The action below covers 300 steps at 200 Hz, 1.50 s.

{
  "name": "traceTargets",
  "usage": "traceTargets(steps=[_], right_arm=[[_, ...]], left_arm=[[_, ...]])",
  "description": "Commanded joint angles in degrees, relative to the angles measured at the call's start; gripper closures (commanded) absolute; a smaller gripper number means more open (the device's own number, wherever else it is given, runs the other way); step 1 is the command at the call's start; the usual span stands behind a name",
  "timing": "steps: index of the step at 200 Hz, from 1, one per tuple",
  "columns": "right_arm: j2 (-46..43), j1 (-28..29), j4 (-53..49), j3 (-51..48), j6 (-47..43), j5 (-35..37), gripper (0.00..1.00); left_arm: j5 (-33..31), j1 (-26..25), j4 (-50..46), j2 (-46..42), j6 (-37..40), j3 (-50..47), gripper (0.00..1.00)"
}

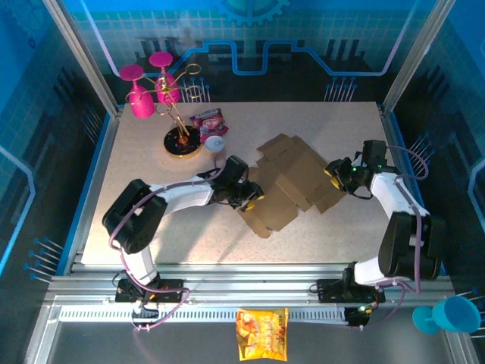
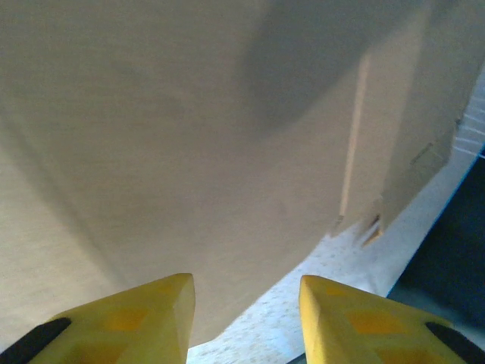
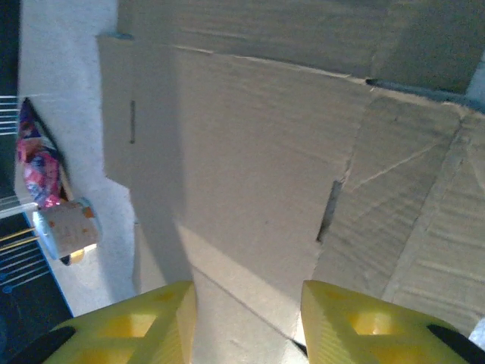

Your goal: Fold the paper box

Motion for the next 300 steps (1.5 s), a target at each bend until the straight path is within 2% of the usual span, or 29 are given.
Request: traceTargets(steps=[1,27,48,67,89,107,127,152,168,198,237,300], right_arm=[[5.9,0.3,0.0,1.8,-3.1,-4.4,0.58],[11.9,3.4,-0.1,1.7,-3.6,-3.9,0.61],[13.2,8.1,0.2,-0.5,-1.5,-3.3,0.63],[10.0,13.7,-1.4,-2.9,1.9,-2.3,0.64],[0.0,17.8,-1.6,-6.7,5.4,-1.8,0.61],[-7.3,16.3,-5.1,-6.2,1.9,1.0,0.53],[-9.7,10.3,-10.1,-3.5,-7.4,3.3,0.5],[-6.5,4.7,-15.7,-0.3,-18.1,6.2,0.51],[-4.1,2.9,-15.3,-0.9,-22.3,3.8,0.51],[-0.5,4.7,-15.3,-0.6,-26.4,1.1,0.5],[3.6,8.2,-12.9,-1.4,-25.7,0.7,0.51],[8.8,9.3,-12.2,-1.0,-27.5,2.3,0.52]], left_arm=[[1.7,-0.9,-1.6,3.3,-0.7,2.1,0.62],[1.2,1.3,-4.5,5.2,1.9,0.8,0.68],[-0.2,4.2,-7.5,4.2,6.0,-1.5,0.71],[-2.4,7.3,-13.0,2.9,11.7,-2.1,0.73],[-6.9,9.4,-20.7,2.0,19.8,-0.4,0.73],[-12.1,9.5,-26.5,0.7,25.0,1.8,0.74],[-15.8,8.8,-29.3,-3.1,25.9,3.2,0.72],[-13.1,5.3,-28.4,-6.5,23.0,5.8,0.68],[-8.8,2.5,-26.2,-5.2,19.5,7.6,0.67],[-3.2,-1.0,-19.6,0.1,13.9,9.5,0.67],[0.3,-1.4,-17.2,6.5,13.5,11.3,0.69],[-1.2,-1.8,-18.6,10.8,16.6,10.0,0.7]])
